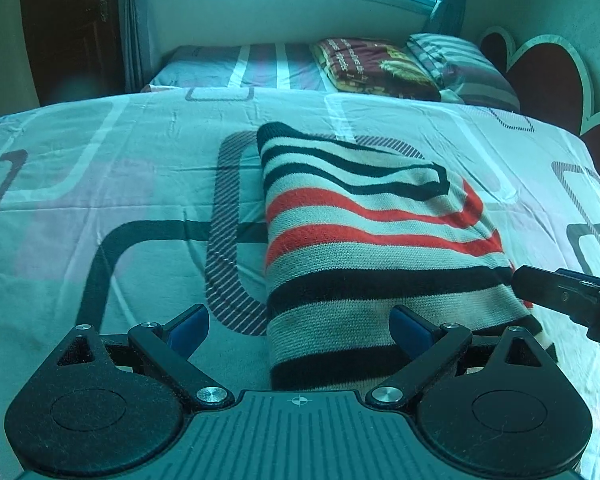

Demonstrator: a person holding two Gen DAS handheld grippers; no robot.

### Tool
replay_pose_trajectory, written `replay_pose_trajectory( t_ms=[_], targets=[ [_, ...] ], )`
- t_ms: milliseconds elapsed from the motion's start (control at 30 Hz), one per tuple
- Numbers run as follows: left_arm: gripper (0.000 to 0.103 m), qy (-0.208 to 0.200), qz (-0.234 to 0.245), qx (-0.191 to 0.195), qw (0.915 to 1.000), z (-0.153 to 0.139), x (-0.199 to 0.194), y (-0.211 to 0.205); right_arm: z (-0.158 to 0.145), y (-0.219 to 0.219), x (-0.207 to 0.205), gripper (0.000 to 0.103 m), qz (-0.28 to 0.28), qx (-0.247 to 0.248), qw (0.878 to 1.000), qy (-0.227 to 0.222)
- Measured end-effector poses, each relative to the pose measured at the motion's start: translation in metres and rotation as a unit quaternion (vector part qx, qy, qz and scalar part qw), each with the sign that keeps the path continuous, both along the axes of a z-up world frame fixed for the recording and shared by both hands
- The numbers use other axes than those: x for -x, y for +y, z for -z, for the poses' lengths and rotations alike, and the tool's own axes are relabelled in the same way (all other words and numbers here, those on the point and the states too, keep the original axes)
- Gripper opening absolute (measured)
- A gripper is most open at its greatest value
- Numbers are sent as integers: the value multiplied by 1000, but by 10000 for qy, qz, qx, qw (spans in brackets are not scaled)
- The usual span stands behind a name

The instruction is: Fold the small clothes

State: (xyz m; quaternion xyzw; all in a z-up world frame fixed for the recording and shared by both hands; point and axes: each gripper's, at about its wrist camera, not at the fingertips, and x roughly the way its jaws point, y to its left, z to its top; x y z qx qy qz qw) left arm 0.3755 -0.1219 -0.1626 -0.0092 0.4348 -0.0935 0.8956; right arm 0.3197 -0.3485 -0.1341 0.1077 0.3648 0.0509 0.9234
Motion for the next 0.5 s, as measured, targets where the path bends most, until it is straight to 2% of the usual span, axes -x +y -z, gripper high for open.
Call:
replay_pose_trajectory(
  t_ms=[167,233,500],
  targets=[
    [96,103,13,182,9998,11,-11,0,13,-6,-10,82,-3,-79,9998,172],
    [96,148,27,300,9994,13,-16,2,18,-11,-15,87,4,-196,9995,265],
    [96,349,112,728,9967,25,-35,3,37,-26,-35,87,100,-571,9969,528]
  ],
)
